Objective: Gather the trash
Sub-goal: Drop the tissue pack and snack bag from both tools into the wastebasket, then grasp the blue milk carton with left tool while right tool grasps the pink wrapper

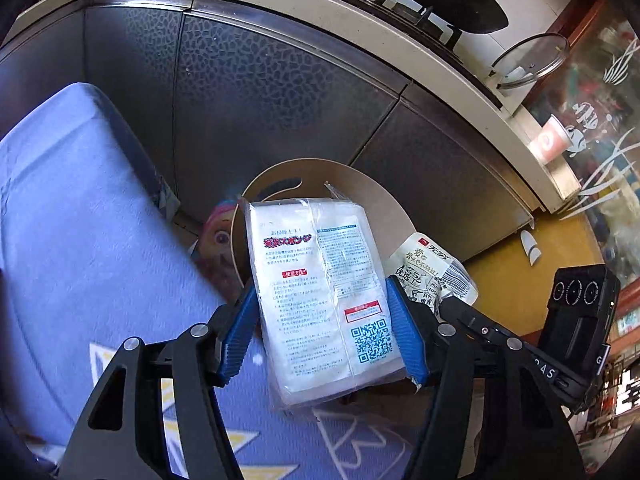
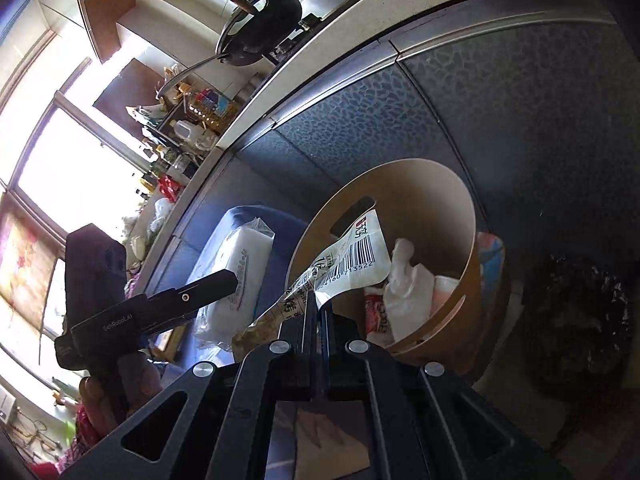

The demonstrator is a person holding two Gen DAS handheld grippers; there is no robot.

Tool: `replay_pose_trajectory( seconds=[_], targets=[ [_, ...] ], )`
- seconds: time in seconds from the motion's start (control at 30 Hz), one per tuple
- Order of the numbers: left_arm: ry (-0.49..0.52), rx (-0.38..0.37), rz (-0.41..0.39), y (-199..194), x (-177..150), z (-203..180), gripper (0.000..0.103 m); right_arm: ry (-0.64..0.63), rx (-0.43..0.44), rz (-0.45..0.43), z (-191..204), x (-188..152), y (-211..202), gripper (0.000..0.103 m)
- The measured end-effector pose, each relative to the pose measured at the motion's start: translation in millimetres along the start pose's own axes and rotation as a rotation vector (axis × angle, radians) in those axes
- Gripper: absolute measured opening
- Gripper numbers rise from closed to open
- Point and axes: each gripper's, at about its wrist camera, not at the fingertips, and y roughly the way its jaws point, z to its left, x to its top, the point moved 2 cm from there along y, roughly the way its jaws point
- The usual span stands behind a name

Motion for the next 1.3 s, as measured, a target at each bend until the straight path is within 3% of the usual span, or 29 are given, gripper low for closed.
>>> replay_pose_trajectory(
  seconds=[0.13, 0.17, 0.2, 0.23, 0.4, 0.53, 0.77, 1.03, 1.3],
  targets=[
    [-0.029, 0.013, 0.022, 29, 12, 5, 0.072, -0.005, -0.043, -0.006, -9, 12, 14, 0.007],
    [-0.040, 0.020, 0.030, 34, 13, 6, 0.075, 0.000, -0.052, -0.006, -12, 13, 17, 0.027],
    [-0.055, 0.030, 0.036, 37, 14, 8, 0.075, 0.010, -0.056, -0.010, -14, 15, 19, 0.059],
    [-0.067, 0.030, 0.037, 37, 14, 10, 0.075, 0.016, -0.067, -0.029, -16, 16, 18, 0.063],
    [-0.069, 0.022, 0.001, 15, 8, 8, 0.075, -0.011, -0.063, -0.068, -4, 14, 8, 0.060],
    [-0.077, -0.025, -0.079, -30, -5, 1, 0.075, -0.031, -0.030, -0.072, 16, 8, -5, 0.059],
    [-0.046, -0.047, -0.179, -116, -86, 4, 0.075, -0.101, 0.039, -0.026, 68, -27, -16, 0.050],
    [-0.212, 0.043, -0.260, -214, -196, 96, 0.075, -0.190, 0.133, 0.151, 144, -81, 31, 0.045],
    [-0.491, 0.170, -0.422, -310, -271, 199, 0.075, -0.207, 0.195, 0.286, 207, -90, 112, 0.045]
  ],
)
